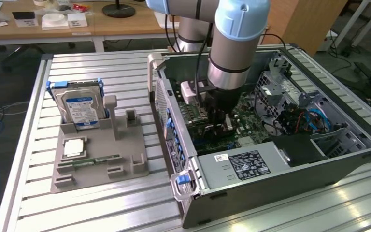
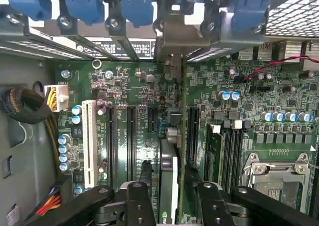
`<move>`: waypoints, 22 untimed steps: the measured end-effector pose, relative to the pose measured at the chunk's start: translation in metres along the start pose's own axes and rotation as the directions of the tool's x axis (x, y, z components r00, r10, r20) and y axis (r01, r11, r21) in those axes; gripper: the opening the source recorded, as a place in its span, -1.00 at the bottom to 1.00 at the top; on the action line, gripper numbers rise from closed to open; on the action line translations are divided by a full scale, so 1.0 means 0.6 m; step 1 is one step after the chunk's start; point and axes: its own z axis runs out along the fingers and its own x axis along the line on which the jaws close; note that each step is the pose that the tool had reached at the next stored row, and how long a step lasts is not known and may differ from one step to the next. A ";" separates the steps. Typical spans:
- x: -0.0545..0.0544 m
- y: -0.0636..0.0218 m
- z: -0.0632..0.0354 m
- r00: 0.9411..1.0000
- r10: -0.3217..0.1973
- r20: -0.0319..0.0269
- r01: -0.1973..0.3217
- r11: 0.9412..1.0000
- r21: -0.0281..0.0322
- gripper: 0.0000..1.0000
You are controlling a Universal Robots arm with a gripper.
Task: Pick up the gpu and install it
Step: 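Insert the gpu into the slot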
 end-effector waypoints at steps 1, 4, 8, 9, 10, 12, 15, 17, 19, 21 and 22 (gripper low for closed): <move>0.000 0.000 -0.002 1.000 0.000 0.000 0.000 1.000 0.000 -0.21; -0.001 -0.001 -0.013 1.000 0.000 0.000 0.000 1.000 0.000 -0.21; -0.001 -0.002 -0.024 1.000 0.000 0.000 0.000 1.000 0.000 -0.21; -0.001 -0.002 -0.024 1.000 0.000 0.000 0.000 1.000 0.000 -0.21; -0.001 -0.004 -0.024 1.000 0.000 0.000 0.000 1.000 0.000 -0.21; -0.001 -0.007 -0.024 1.000 0.000 0.000 0.000 1.000 -0.004 -0.21; -0.001 -0.007 -0.024 1.000 0.000 0.000 0.000 1.000 -0.004 -0.21; -0.001 -0.007 -0.024 1.000 0.000 0.000 0.000 1.000 -0.004 -0.21; -0.001 -0.007 -0.024 1.000 0.000 0.000 0.000 1.000 -0.004 -0.21; -0.001 -0.007 -0.024 1.000 0.000 0.000 0.000 1.000 -0.009 -0.21; -0.001 -0.007 -0.024 1.000 0.001 0.000 -0.001 1.000 -0.017 -0.21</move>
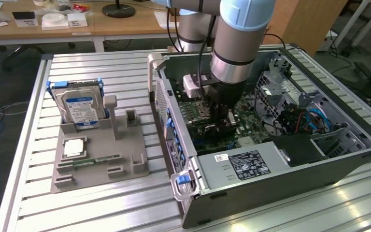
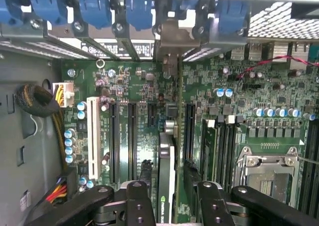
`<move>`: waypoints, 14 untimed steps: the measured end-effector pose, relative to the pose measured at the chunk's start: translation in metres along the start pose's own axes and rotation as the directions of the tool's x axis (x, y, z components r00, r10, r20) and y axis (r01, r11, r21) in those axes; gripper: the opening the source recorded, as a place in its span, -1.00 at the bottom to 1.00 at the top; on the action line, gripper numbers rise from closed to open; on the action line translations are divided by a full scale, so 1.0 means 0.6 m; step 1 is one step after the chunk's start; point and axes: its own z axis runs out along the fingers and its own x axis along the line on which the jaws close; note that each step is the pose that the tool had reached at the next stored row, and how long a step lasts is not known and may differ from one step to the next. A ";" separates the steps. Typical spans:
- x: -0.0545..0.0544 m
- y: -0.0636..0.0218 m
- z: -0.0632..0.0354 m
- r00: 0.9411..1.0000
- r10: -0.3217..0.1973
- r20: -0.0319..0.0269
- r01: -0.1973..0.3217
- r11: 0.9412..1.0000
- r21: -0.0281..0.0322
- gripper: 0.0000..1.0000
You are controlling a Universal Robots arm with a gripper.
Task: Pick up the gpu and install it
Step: 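Insert the gpu into the slot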
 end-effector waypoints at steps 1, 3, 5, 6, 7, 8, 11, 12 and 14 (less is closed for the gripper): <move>0.000 0.000 0.000 1.000 0.000 0.000 0.000 1.000 -0.009 -0.21; 0.000 -0.001 0.000 1.000 0.001 0.000 -0.001 1.000 -0.024 -0.21; 0.000 -0.001 0.000 1.000 0.001 -0.001 -0.001 1.000 -0.029 -0.21; 0.000 -0.002 0.000 1.000 0.001 0.000 -0.001 1.000 -0.030 -0.21; 0.000 -0.002 0.000 1.000 0.001 0.000 -0.001 0.999 -0.033 -0.21; 0.000 -0.002 0.000 1.000 0.002 0.000 -0.002 0.999 -0.037 -0.21; 0.000 -0.003 0.000 1.000 0.002 -0.001 -0.002 0.999 -0.046 -0.21; 0.000 -0.003 0.000 1.000 0.002 -0.001 -0.002 0.999 -0.048 -0.21; 0.000 -0.003 0.000 1.000 0.002 -0.001 -0.002 0.999 -0.051 -0.21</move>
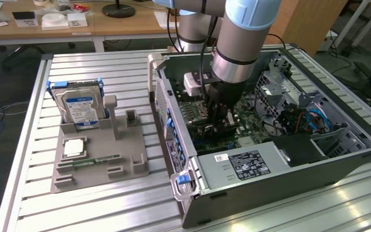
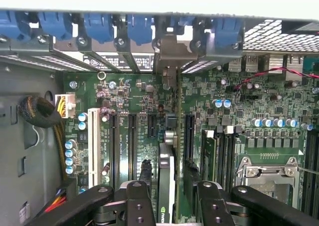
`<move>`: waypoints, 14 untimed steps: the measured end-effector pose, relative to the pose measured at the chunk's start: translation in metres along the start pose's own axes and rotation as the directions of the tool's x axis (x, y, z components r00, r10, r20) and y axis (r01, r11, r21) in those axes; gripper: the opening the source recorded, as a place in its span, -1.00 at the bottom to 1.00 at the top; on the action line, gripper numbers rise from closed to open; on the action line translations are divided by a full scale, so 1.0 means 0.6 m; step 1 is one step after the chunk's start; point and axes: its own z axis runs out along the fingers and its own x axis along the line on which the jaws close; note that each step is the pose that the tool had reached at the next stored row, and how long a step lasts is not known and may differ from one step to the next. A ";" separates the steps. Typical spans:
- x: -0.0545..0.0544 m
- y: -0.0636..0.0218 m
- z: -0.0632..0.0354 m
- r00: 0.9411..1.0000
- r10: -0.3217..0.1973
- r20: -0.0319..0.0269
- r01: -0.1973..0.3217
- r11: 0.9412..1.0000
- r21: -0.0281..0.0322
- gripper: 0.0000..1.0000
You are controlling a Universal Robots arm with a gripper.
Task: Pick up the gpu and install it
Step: 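Insert the gpu into the slot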
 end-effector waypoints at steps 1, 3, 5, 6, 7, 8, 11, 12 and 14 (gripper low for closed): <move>0.000 0.000 0.000 1.000 0.000 0.000 0.000 1.000 -0.001 -0.21; 0.000 -0.001 0.000 1.000 0.000 0.001 0.000 1.000 -0.002 -0.21; -0.001 -0.001 0.001 1.000 0.000 0.002 0.000 1.000 -0.002 -0.21; -0.002 -0.001 0.000 1.000 0.000 0.002 0.000 1.000 -0.002 -0.21; -0.002 -0.001 0.000 1.000 0.000 0.002 0.000 1.000 -0.002 -0.21; -0.002 -0.001 0.000 1.000 0.000 0.002 0.000 1.000 -0.002 -0.21; -0.002 -0.001 0.000 1.000 0.000 0.002 0.000 1.000 -0.002 -0.21; -0.002 -0.001 0.000 1.000 0.000 0.002 0.000 1.000 -0.002 -0.21; -0.002 -0.001 0.000 1.000 0.000 0.002 0.000 1.000 -0.002 -0.21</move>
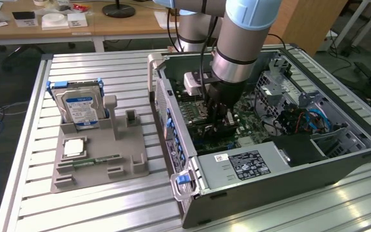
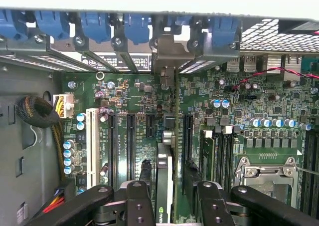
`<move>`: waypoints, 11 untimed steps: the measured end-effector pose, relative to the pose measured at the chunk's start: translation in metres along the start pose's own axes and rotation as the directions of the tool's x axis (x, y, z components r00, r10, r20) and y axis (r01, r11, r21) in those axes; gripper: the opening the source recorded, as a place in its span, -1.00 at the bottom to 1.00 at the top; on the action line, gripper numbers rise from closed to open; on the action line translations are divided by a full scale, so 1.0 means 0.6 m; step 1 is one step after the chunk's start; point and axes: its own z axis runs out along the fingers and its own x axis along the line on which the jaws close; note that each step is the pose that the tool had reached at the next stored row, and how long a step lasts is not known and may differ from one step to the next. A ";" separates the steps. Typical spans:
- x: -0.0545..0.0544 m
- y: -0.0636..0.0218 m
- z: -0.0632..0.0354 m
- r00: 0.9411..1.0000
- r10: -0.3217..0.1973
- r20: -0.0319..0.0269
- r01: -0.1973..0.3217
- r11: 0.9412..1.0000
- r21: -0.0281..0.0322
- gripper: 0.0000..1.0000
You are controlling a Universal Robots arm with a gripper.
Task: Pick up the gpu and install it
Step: 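Insert the gpu into the slot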
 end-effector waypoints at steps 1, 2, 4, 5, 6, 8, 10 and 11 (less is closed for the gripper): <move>0.000 0.000 0.000 1.000 0.000 0.000 0.000 1.000 0.000 -0.21; 0.000 0.000 0.000 1.000 0.000 0.000 0.000 1.000 0.000 -0.21; 0.000 0.000 0.000 1.000 0.000 0.000 0.000 1.000 0.000 -0.21; 0.000 0.000 0.000 1.000 0.000 0.000 0.000 1.000 0.000 -0.23; 0.000 0.000 0.000 1.000 0.000 0.000 0.000 1.000 0.000 -0.23; 0.000 0.000 0.000 1.000 0.000 0.000 0.000 1.000 0.000 -0.47; 0.000 0.000 0.000 1.000 0.000 0.000 0.000 1.000 0.000 -0.47; 0.000 0.000 0.000 1.000 0.000 0.000 0.000 1.000 0.000 -0.47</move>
